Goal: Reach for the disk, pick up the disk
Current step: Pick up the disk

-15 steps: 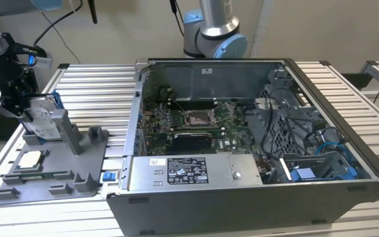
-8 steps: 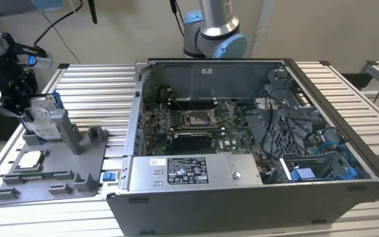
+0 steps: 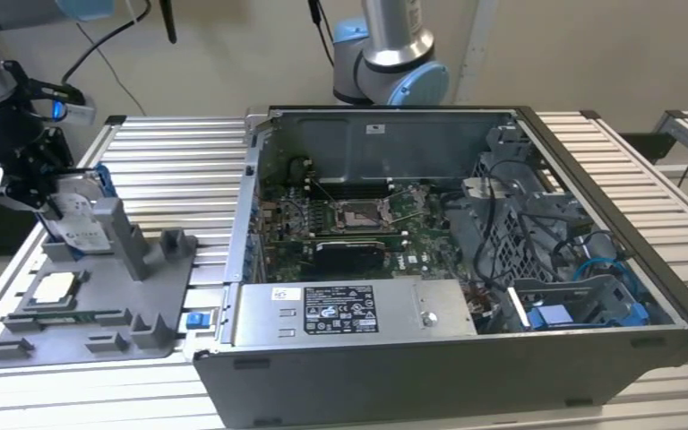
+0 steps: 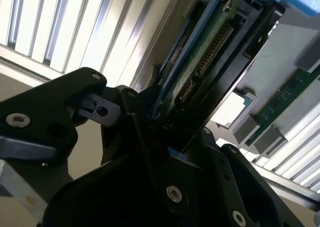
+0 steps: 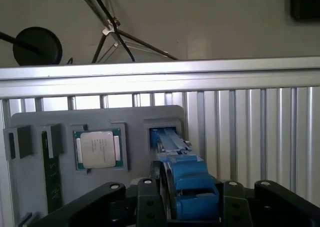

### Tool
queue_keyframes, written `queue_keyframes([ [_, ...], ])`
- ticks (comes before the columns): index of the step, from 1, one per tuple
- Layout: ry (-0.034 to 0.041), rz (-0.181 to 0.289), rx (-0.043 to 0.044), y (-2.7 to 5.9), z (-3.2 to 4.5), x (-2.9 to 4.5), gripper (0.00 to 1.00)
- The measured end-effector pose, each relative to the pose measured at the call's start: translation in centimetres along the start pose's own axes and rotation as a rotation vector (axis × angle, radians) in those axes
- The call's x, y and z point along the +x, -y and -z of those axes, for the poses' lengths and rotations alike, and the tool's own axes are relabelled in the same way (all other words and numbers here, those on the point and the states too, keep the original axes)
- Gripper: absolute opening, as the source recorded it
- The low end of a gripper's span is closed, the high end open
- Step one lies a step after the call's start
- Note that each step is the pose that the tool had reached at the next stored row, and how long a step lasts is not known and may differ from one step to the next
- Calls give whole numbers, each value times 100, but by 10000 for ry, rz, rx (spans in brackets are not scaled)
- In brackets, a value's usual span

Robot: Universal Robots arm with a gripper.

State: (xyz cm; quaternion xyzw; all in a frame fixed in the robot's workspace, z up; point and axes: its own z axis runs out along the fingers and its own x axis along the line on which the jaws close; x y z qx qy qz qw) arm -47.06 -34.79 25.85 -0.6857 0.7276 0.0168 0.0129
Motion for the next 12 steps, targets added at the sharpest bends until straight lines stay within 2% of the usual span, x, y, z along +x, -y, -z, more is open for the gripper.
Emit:
queue_keyframes([
  [3, 2, 2, -2, 0, 1, 3, 0],
  [4, 38, 3, -4, 1, 1, 7, 0],
  [6, 180, 3, -12, 1, 1, 14, 0],
  [7, 199, 3, -14, 1, 2, 15, 0],
  [9, 171, 0, -10, 1, 1, 14, 0],
  [12, 59, 1, -5, 1, 2, 16, 0],
])
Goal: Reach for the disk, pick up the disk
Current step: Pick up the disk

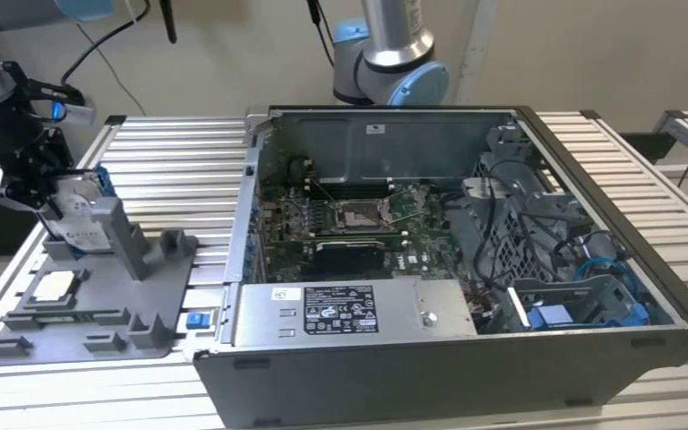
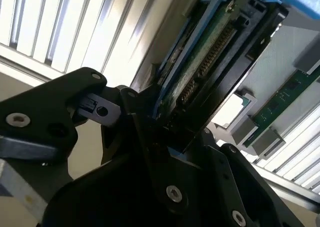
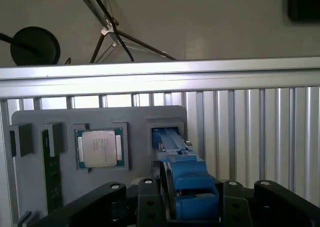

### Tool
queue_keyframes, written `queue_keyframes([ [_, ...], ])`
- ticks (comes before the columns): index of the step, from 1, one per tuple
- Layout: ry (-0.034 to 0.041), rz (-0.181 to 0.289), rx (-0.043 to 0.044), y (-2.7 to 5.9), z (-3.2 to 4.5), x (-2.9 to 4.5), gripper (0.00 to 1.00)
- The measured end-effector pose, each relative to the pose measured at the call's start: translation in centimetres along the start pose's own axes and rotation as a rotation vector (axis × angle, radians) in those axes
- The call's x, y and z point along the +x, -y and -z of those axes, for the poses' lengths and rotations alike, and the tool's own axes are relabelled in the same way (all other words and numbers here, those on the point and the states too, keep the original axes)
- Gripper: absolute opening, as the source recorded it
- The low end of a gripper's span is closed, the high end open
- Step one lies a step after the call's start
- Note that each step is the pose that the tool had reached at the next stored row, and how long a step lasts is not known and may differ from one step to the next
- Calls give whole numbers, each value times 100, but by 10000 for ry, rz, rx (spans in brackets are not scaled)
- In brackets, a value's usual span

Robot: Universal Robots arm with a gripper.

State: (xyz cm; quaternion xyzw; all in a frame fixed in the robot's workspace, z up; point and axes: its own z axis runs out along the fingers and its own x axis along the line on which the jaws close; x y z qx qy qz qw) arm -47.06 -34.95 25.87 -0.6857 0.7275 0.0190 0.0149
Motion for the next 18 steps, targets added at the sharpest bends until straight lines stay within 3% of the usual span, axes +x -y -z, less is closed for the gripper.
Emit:
queue_keyframes([
  [6, -41, 530, -22, 0, 1, 0, 0],
  [18, -36, 517, -17, 1, 14, 2, 0],
])
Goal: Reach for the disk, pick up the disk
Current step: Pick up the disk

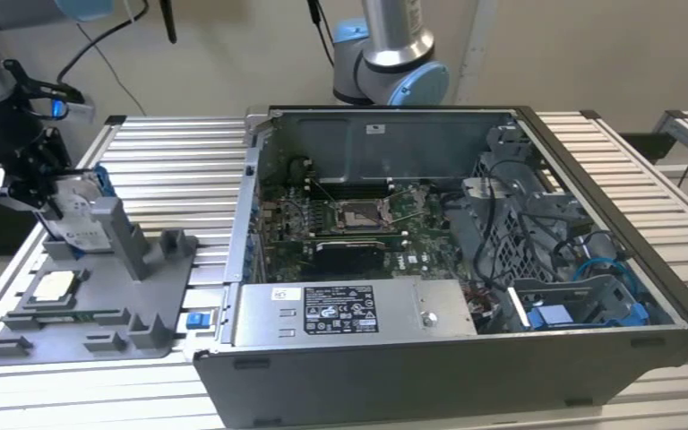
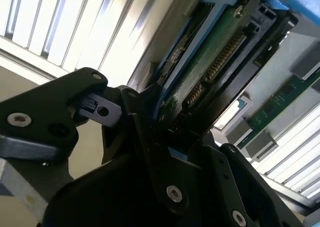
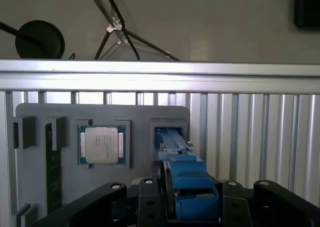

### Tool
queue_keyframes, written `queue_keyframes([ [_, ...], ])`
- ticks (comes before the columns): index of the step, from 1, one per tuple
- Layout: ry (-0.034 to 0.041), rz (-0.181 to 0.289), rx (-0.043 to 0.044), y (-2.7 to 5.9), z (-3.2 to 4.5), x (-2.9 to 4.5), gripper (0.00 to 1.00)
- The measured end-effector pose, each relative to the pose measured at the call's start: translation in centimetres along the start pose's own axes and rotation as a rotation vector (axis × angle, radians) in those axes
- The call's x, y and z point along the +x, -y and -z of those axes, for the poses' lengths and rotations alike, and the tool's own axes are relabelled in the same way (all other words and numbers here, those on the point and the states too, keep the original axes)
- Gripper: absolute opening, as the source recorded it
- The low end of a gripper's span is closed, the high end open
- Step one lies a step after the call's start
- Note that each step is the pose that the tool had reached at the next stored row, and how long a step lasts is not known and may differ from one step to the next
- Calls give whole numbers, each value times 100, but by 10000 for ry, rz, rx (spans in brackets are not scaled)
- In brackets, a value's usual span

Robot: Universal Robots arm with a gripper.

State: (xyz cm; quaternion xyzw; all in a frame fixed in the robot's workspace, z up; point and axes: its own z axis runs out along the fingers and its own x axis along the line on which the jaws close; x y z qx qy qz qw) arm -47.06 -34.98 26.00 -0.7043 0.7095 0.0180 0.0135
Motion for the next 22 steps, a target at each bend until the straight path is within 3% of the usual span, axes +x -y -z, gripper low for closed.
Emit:
queue_keyframes([
  [22, 0, -39, -3, -3, 357, -16, 0],
])
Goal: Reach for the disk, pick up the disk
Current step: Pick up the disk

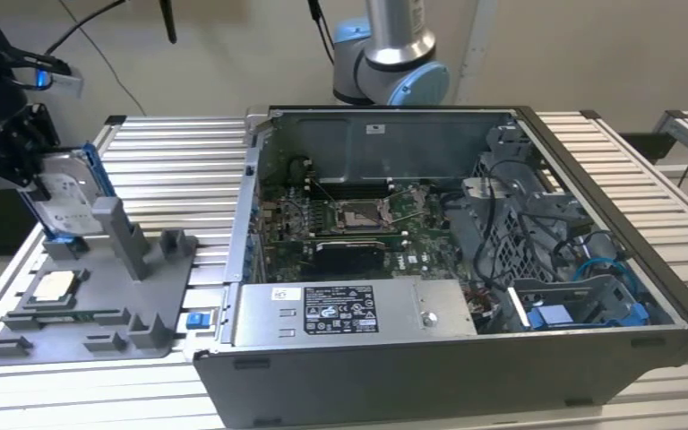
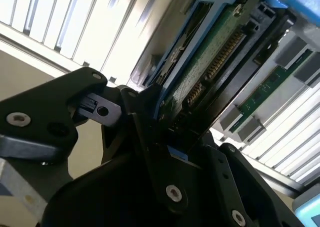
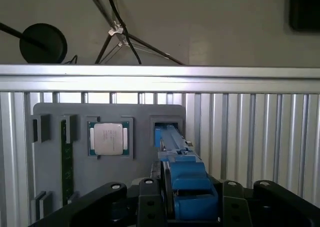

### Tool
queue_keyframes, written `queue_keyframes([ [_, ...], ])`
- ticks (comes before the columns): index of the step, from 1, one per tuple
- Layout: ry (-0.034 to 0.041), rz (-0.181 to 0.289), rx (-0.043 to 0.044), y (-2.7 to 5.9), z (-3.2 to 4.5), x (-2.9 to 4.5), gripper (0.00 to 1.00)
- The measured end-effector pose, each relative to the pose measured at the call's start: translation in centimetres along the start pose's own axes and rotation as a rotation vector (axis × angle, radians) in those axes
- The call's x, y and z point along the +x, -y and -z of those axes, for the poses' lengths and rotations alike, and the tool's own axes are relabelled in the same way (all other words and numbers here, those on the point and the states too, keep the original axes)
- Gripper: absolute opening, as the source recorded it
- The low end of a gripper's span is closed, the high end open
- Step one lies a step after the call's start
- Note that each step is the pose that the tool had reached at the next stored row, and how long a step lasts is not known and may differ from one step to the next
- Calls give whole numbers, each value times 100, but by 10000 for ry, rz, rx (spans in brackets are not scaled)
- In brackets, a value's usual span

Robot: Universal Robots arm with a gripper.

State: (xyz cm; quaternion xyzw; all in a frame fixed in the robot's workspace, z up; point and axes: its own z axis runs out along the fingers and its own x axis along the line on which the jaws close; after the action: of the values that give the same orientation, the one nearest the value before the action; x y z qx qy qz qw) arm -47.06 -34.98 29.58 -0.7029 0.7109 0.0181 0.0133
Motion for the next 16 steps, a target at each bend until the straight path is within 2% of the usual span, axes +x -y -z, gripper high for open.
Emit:
queue_keyframes([
  [10, 0, 0, -1, -2, 238, -10, 0],
  [16, 0, 0, -2, -3, 479, -21, 0],
])
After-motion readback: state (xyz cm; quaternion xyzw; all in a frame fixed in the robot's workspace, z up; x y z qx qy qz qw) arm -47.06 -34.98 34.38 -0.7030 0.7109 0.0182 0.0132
